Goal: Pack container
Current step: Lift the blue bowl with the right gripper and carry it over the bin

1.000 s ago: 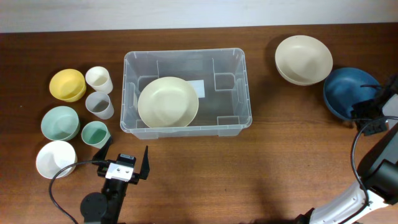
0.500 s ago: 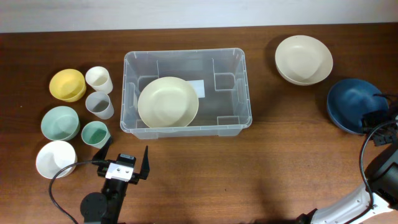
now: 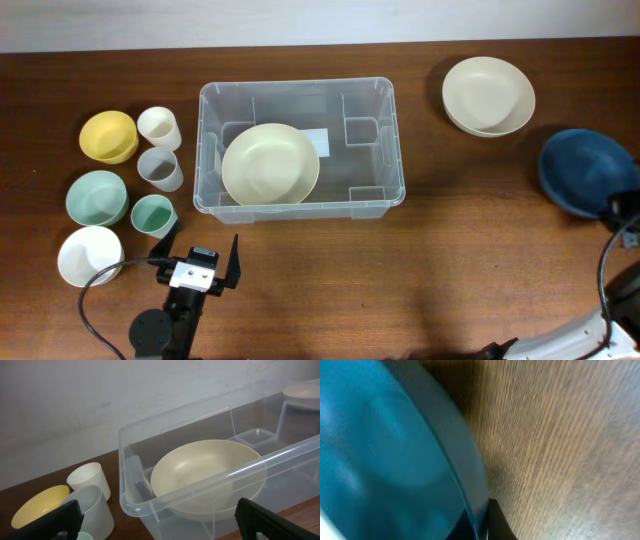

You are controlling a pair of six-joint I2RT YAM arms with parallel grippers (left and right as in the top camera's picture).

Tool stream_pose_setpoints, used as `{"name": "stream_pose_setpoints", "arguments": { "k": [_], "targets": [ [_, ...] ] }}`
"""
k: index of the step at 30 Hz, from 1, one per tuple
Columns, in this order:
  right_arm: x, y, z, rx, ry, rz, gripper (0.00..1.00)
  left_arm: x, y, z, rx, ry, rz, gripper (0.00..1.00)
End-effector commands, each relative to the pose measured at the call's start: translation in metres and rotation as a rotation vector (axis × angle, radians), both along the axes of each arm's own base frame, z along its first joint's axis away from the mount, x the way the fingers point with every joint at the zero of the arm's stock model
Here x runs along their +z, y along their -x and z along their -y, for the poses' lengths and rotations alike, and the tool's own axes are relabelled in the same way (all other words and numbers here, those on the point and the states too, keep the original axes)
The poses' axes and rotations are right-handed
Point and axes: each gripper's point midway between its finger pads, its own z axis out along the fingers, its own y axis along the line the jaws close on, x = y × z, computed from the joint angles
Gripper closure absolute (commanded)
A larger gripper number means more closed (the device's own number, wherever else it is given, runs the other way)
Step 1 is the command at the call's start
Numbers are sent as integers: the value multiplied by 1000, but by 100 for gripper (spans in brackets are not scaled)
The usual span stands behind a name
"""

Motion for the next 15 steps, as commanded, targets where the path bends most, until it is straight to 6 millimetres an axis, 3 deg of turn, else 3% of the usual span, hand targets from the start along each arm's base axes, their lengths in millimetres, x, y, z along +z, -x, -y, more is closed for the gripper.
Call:
{"name": "stream_pose_setpoints", "arguments": {
  "k": [1, 5, 8, 10, 11, 12, 13, 14, 15],
  "targets": [
    [89, -18, -4, 82, -20, 381, 96, -1, 0, -2, 8, -12, 0, 1],
    [157, -21, -21, 161, 39, 560, 96, -1, 0, -2, 8, -12, 0, 1],
    [201, -26, -50, 242, 92, 634, 96, -1, 0, -2, 8, -12, 0, 1],
    [235, -33, -87, 340, 128, 697, 96, -1, 0, -2, 8, -12, 0, 1],
    [255, -38, -114, 415, 152, 735, 96, -1, 0, -2, 8, -12, 0, 1],
    [264, -40, -129, 452, 163, 750, 96, -1, 0, -2, 8, -12, 0, 1],
    [279, -44, -157, 522, 179, 777, 96, -1, 0, -2, 8, -12, 0, 1],
    [295, -49, -197, 620, 197, 807, 96, -1, 0, -2, 8, -12, 0, 1],
    [299, -50, -214, 653, 201, 811, 96, -1, 0, -2, 8, -12, 0, 1]
  ]
}}
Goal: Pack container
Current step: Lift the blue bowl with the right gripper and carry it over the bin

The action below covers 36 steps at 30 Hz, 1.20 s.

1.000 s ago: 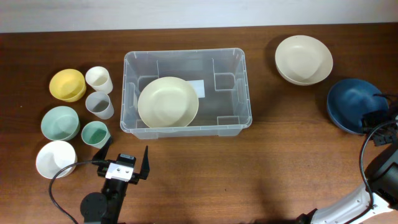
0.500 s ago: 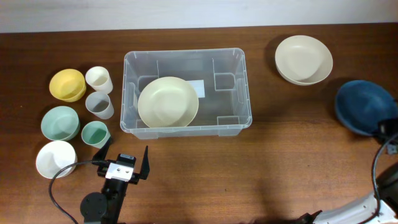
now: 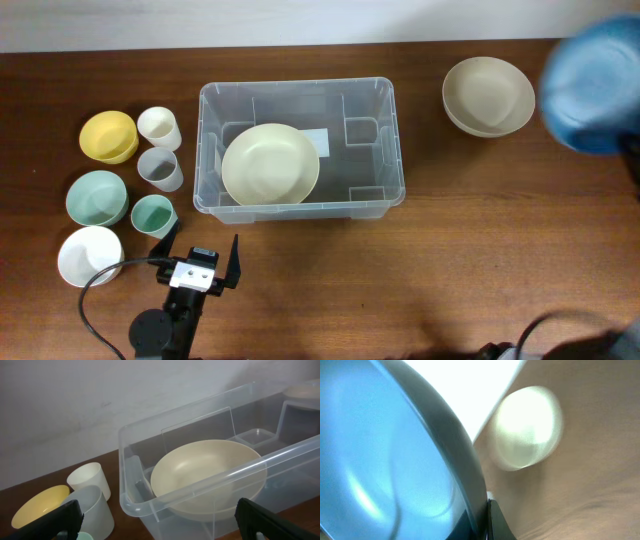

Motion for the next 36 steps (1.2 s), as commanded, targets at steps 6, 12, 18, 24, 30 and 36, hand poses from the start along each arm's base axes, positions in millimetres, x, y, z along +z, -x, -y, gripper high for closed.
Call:
{"name": "stream_pose_setpoints", "arguments": {
  "k": [6, 12, 18, 24, 30, 36],
  "targets": [
    [32, -27, -235, 435, 210, 45, 96, -1, 0, -2, 8, -12, -1, 1],
    [-35, -46, -375, 642, 255, -55, 96, -1, 0, -2, 8, -12, 0, 1],
    [-92, -55, -427, 749, 266, -120, 96, -1, 0, -2, 8, -12, -1, 1],
    [-134, -66, -437, 757, 280, -181, 96, -1, 0, -2, 8, -12, -1, 1],
    [-170, -77, -434, 726, 318, -240, 96, -1, 0, -2, 8, -12, -1, 1],
    [-192, -77, -434, 731, 323, -287, 96, -1, 0, -2, 8, -12, -1, 1]
  ]
}}
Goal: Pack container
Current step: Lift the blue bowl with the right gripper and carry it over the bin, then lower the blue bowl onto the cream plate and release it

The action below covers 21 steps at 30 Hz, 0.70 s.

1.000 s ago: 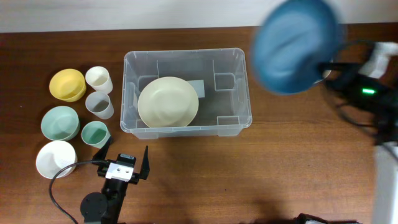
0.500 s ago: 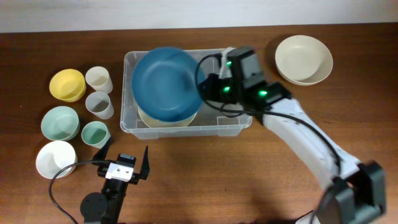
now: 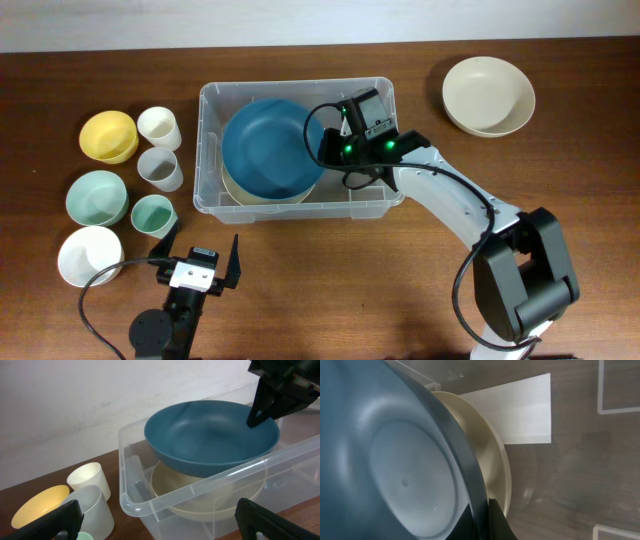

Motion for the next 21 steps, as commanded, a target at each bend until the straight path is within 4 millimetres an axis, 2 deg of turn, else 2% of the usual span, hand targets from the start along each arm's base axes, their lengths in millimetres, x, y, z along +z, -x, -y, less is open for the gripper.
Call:
{"name": "stream_pose_setpoints", "arguments": {
  "k": [1, 9, 21],
  "targets": [
    [-7, -1, -2, -2, 8, -6, 96, -1, 0, -2, 8, -12, -1, 1],
    [-20, 0, -4, 6, 12, -34, 96, -1, 0, -2, 8, -12, -1, 1],
    [-19, 0, -5, 8, 7, -32, 75, -1, 0, -2, 8, -12, 0, 1]
  ]
}}
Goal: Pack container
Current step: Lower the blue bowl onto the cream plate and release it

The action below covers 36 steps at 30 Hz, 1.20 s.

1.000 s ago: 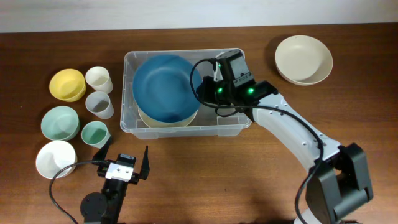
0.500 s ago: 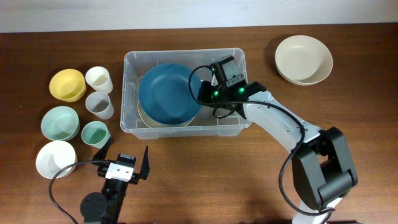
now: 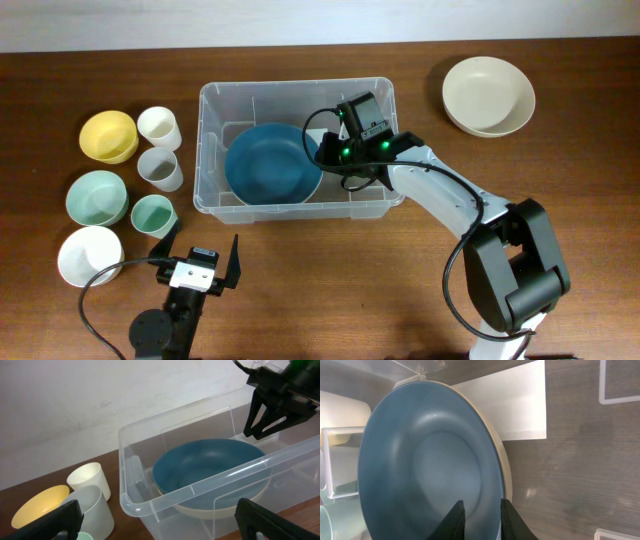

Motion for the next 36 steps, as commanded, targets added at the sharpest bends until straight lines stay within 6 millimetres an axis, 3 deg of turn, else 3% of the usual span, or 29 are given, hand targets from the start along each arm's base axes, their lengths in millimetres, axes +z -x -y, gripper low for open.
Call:
{"name": "stream_pose_setpoints", "arguments": {
  "k": [1, 4, 8, 10, 11, 12, 14, 19, 22, 27, 33, 36],
  "targets": [
    [3, -2, -5, 12, -12, 15, 72, -1, 0, -2, 8, -12, -1, 1],
    [12, -7, -9, 37, -23, 53, 66, -1, 0, -2, 8, -12, -1, 0],
    [52, -19, -14, 97, 1, 121, 58, -1, 0, -2, 8, -12, -1, 1],
    [66, -18, -16, 101, 5, 108, 68, -1, 0, -2, 8, -12, -1, 1],
    [70, -14, -19, 110, 7, 97, 82, -1, 0, -2, 8, -12, -1, 1],
    [71, -10, -22, 120, 9, 91, 89, -1, 0, -2, 8, -12, -1, 1],
    [71, 2, -37, 179, 9, 90, 96, -1, 0, -2, 8, -12, 0, 0],
    [74, 32, -79, 333, 19, 147, 96, -1, 0, -2, 8, -12, -1, 1],
    [72, 44, -93, 365, 45, 161, 96, -1, 0, -2, 8, -12, -1, 0],
    [68, 59, -108, 433, 68, 187, 96, -1, 0, -2, 8, -12, 0, 1],
    [32, 59, -111, 442, 104, 124, 96, -1, 0, -2, 8, -12, -1, 1],
    [23, 53, -107, 422, 136, 127, 96, -1, 0, -2, 8, -12, 0, 1]
  ]
}}
